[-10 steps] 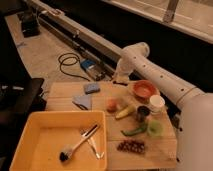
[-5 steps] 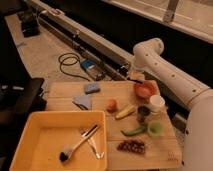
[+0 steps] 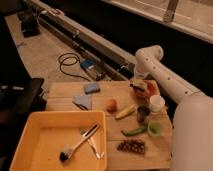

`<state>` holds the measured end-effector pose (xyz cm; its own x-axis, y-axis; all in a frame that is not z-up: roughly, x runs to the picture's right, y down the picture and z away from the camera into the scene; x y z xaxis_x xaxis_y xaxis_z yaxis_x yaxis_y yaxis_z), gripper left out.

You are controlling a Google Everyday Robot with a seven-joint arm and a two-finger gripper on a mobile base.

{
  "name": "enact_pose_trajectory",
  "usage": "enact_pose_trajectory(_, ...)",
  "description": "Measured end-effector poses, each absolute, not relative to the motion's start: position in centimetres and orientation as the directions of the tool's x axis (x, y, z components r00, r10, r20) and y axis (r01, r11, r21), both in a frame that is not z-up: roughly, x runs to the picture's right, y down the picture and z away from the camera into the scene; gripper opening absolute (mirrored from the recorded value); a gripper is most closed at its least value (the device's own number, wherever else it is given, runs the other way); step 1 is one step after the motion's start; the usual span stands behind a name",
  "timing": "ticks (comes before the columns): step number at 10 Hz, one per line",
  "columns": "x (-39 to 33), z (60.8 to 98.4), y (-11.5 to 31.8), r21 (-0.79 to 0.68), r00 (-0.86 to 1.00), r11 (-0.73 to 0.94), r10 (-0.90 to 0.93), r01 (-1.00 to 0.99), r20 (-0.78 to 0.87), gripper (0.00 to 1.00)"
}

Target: Place eraser in red bowl

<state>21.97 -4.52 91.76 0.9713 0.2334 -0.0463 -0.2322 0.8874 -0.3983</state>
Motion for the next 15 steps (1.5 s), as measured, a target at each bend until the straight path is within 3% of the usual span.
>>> enact_pose_trajectory(6, 25.3, 92.5, -2.1, -0.444, 0.949, 0.84, 0.299, -0.312, -0.102, 0.75)
enact_pose_trajectory(15, 30.1, 87.7, -3.1, -0.351, 0.92, 0.851, 0.362, -0.391, -0.148, 0.78)
